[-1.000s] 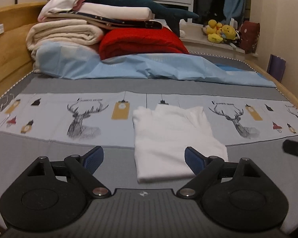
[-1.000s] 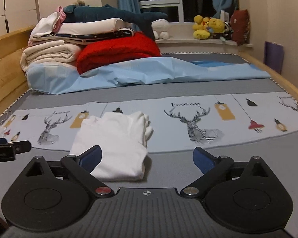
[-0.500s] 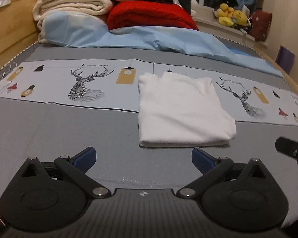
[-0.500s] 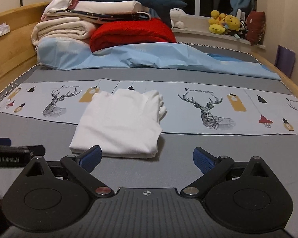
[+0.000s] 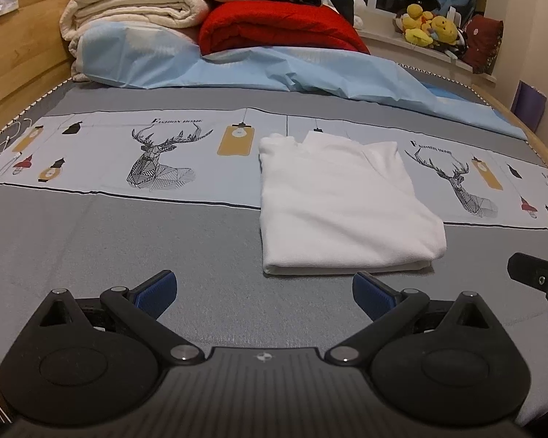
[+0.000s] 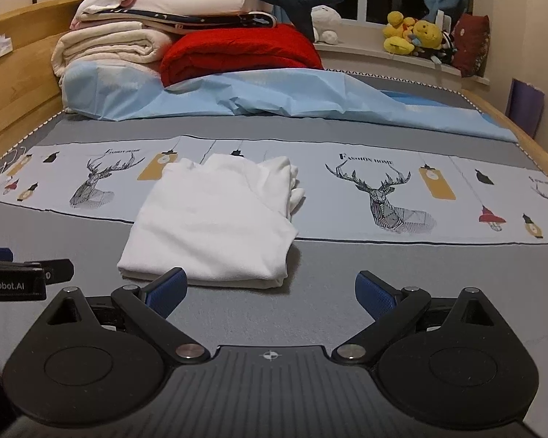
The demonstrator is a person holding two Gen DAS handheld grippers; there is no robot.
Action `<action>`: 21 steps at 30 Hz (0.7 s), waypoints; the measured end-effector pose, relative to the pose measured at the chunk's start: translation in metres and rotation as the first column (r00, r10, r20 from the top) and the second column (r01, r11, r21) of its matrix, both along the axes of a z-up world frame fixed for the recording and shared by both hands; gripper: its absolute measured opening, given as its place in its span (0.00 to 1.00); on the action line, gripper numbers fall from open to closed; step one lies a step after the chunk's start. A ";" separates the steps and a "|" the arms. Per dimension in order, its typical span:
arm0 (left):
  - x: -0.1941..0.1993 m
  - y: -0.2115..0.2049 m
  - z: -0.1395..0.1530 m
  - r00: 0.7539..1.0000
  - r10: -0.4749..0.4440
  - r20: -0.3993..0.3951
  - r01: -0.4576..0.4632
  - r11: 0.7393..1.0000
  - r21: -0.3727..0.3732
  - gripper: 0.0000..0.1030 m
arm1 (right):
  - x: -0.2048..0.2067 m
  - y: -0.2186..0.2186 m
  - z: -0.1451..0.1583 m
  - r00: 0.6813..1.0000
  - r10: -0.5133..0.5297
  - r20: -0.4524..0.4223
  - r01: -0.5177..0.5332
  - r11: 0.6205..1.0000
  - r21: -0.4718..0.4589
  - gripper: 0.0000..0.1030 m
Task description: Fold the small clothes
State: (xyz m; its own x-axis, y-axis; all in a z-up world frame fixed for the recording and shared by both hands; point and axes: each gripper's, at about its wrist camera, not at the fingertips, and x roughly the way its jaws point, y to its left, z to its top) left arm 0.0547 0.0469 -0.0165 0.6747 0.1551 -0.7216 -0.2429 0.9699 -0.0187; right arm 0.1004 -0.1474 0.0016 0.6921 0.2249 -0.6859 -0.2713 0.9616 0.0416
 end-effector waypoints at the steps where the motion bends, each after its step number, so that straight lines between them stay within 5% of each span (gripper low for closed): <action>1: 0.000 0.000 0.000 1.000 -0.002 0.000 0.002 1.000 0.001 0.99 | 0.001 0.000 -0.001 1.000 -0.003 -0.004 0.003 1.000 0.003 0.95; 21: 0.000 -0.003 -0.001 1.000 -0.016 0.005 0.016 1.000 0.008 1.00 | 0.000 0.002 -0.003 1.000 0.015 -0.018 -0.015 1.000 0.007 0.95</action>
State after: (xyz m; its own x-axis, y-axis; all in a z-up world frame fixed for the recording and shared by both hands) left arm 0.0550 0.0435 -0.0180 0.6810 0.1499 -0.7168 -0.2273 0.9737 -0.0123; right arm 0.1003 -0.1454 -0.0010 0.6761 0.2404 -0.6965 -0.2852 0.9570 0.0534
